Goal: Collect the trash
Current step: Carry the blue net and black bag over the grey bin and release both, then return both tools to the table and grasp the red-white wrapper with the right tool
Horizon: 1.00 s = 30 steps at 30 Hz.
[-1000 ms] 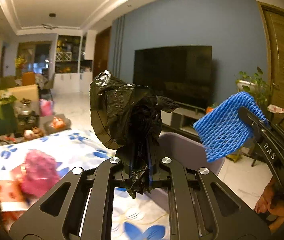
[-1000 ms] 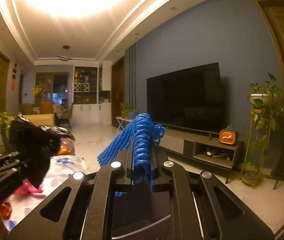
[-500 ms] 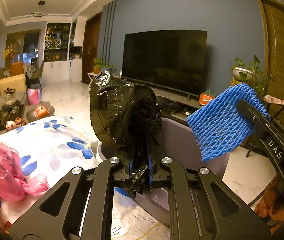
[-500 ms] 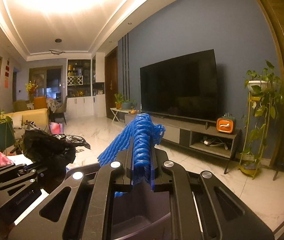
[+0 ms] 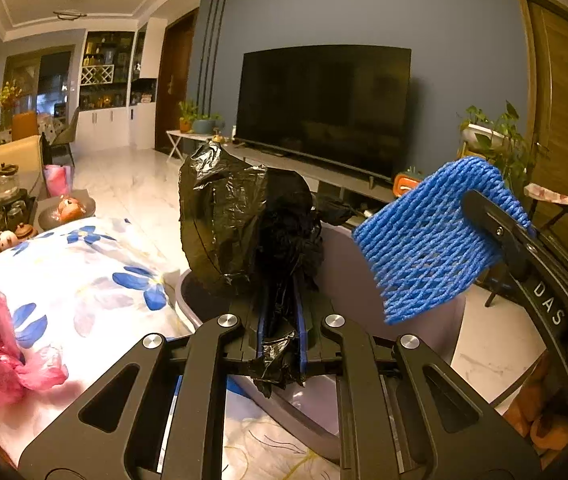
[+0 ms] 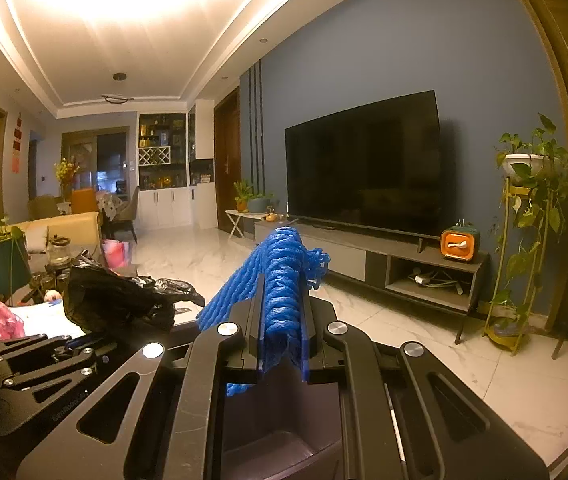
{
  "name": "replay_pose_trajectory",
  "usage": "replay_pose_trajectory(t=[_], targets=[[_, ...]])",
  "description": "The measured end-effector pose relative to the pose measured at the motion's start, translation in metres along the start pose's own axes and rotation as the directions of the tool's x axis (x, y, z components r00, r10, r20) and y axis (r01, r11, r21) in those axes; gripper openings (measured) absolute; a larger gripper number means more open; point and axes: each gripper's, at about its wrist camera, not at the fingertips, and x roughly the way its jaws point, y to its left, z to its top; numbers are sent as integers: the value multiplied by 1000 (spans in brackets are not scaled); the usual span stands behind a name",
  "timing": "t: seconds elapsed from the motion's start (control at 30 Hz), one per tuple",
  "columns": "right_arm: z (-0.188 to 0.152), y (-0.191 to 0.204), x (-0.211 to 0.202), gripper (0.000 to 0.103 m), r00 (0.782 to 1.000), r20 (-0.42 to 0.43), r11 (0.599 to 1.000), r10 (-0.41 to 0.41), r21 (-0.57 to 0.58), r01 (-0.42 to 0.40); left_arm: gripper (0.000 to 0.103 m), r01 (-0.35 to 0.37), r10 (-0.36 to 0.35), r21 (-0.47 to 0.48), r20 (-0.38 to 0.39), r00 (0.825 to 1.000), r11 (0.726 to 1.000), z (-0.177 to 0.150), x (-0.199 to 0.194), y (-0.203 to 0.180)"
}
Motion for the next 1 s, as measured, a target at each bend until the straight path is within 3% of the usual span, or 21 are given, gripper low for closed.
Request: replay_pose_trajectory(t=[0.13, 0.3, 0.4, 0.67, 0.83, 1.0], targets=[[0, -3, 5, 22, 1000, -6, 1000, -2, 6, 2, 18, 14, -14, -5, -15, 1000, 1000, -2, 6, 2], [-2, -1, 9, 32, 1000, -19, 1000, 6, 13, -5, 52, 7, -7, -12, -7, 1000, 1000, -6, 6, 8], [-4, -1, 10, 37, 1000, -21, 1000, 8, 15, -7, 64, -3, 4, -36, 3, 1000, 999, -8, 4, 14], [-3, 4, 7, 50, 1000, -23, 1000, 18, 5, -17, 80, -90, 94, -70, 53, 994, 993, -13, -21, 24], [-3, 8, -6, 67, 999, -18, 999, 34, 12, -34, 85, -177, 182, -66, 66, 981, 982, -18, -44, 29], [-2, 13, -24, 78, 997, -8, 997, 75, 17, -74, 87, -270, 275, -81, 66, 959, 960, -29, -72, 40]])
